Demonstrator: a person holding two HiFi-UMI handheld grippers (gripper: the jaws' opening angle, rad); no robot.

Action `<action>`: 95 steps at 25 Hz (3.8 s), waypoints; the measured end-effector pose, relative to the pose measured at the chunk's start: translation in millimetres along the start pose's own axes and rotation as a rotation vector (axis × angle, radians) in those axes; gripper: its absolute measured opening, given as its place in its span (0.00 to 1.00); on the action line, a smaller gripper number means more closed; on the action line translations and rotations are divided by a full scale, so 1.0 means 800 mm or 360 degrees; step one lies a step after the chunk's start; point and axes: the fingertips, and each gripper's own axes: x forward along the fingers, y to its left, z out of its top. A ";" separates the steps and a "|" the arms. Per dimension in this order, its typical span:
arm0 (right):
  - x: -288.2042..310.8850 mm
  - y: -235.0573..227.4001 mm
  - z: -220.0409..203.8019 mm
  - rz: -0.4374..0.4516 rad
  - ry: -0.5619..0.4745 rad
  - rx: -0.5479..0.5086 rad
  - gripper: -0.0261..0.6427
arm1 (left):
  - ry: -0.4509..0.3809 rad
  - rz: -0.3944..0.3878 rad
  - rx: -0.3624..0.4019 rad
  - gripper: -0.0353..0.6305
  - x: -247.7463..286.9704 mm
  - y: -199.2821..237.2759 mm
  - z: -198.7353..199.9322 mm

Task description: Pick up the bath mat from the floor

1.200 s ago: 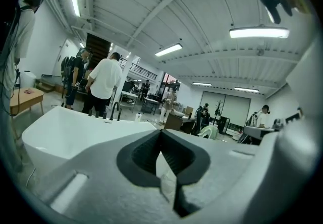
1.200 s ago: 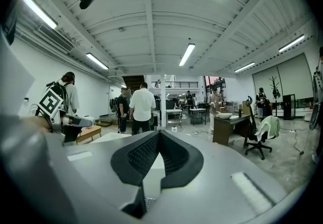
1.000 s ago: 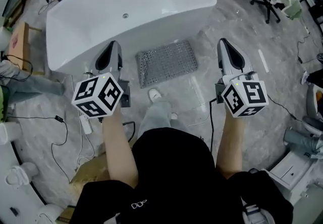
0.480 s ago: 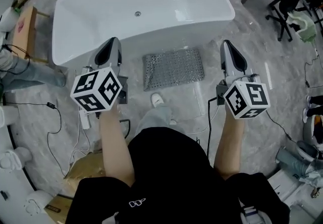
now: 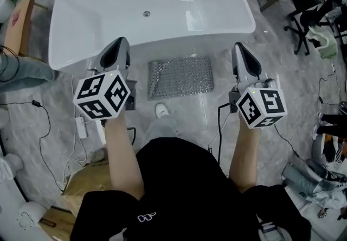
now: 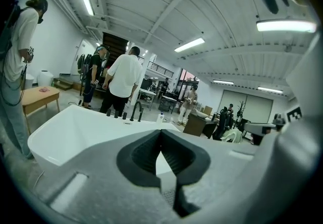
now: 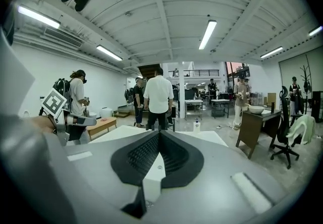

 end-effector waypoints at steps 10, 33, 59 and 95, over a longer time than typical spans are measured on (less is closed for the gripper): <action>0.070 0.054 -0.014 0.0192 0.0112 -0.0071 0.05 | 0.0074 0.0086 -0.0124 0.05 0.006 0.057 -0.031; 0.083 -0.060 -0.107 0.0239 0.0277 -0.0050 0.05 | 0.0383 0.0203 -0.0169 0.05 0.063 -0.007 -0.139; 0.149 -0.125 -0.455 0.0377 0.0687 0.0105 0.05 | 0.0925 0.0202 -0.0258 0.05 0.192 0.011 -0.473; 0.190 -0.121 -0.813 0.0554 0.1023 0.0209 0.05 | 0.1465 0.0341 -0.0078 0.48 0.322 0.192 -0.905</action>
